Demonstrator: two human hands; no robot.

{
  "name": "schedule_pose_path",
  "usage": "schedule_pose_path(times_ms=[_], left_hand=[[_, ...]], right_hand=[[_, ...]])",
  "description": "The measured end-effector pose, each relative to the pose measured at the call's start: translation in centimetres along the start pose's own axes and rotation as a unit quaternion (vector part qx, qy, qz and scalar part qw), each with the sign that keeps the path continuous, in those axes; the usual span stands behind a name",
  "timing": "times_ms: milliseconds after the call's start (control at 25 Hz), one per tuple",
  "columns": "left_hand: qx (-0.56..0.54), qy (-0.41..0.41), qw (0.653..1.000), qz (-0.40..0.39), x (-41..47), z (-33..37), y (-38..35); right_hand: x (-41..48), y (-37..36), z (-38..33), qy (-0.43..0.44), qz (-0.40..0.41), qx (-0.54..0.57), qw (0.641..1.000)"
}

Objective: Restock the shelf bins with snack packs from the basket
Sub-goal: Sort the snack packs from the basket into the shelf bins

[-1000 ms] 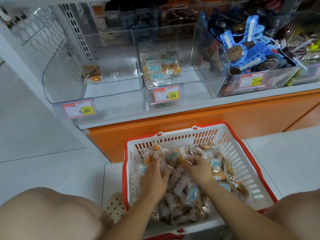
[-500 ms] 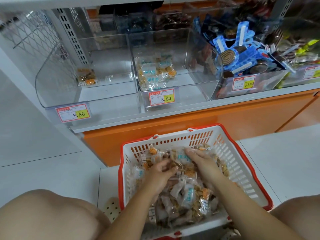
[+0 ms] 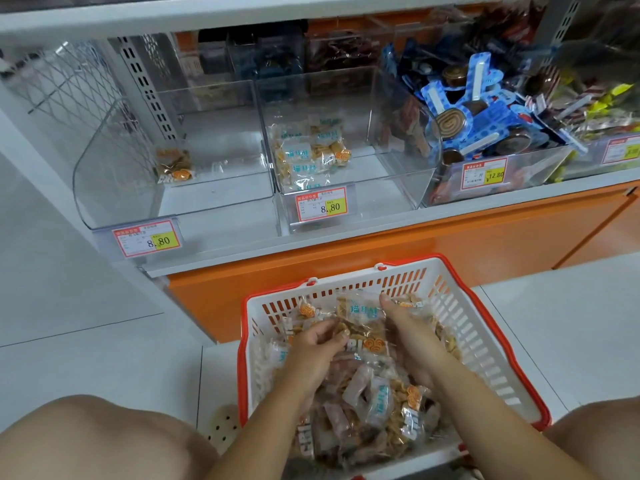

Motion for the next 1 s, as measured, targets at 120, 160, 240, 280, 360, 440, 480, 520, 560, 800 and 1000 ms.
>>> schedule_pose_path(times_ms=[120,160,240,280,360,440,480,520,560,800,1000], left_hand=[[0.008,-0.061,0.998,0.013,-0.4,4.5,0.4],[0.019,-0.09,0.996,0.011,-0.6,6.7,0.6],[0.042,-0.18,0.983,0.015,-1.3,12.1,1.3],[0.072,-0.245,0.966,0.031,-1.8,15.3,2.1],[0.16,-0.374,0.907,0.111,-3.0,21.6,4.4],[0.254,-0.451,0.83,0.209,-2.9,26.1,6.7],[0.304,-0.456,0.802,0.238,-2.1,27.3,7.5],[0.345,-0.442,0.791,0.246,-1.0,27.7,8.1],[0.369,-0.416,0.797,0.237,0.4,27.6,8.4],[0.314,-0.329,0.881,0.13,4.4,25.7,8.2],[0.292,-0.317,0.895,0.111,4.7,25.5,8.5]], right_hand=[[-0.3,-0.3,-3.0,0.092,-0.001,-0.062,0.994],[-0.7,-0.5,-5.1,0.133,0.009,-0.065,0.989],[-1.4,-0.8,-10.3,0.194,0.031,-0.04,0.98],[-1.9,-1.0,-13.3,0.223,0.043,-0.027,0.974],[-2.3,-1.2,-19.3,0.287,0.074,0.002,0.955],[-1.3,-1.8,-25.0,0.357,0.125,-0.042,0.925],[-0.2,-2.3,-27.4,0.381,0.152,-0.093,0.907],[1.3,-2.8,-29.2,0.388,0.177,-0.154,0.891],[3.4,-3.3,-30.6,0.382,0.195,-0.213,0.878],[16.1,-5.9,-28.0,0.16,0.138,-0.425,0.88],[19.6,-7.1,-26.5,0.128,0.139,-0.427,0.884]])
Point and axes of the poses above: each hand's wrist, its own x-axis towards the middle knuckle, its own y-axis out of the back of the hand, z = x × y, the point moved 7 cm from there along x, towards the middle knuckle, and after that the axes turned 12 degrees about z, right-handed, at the moved point
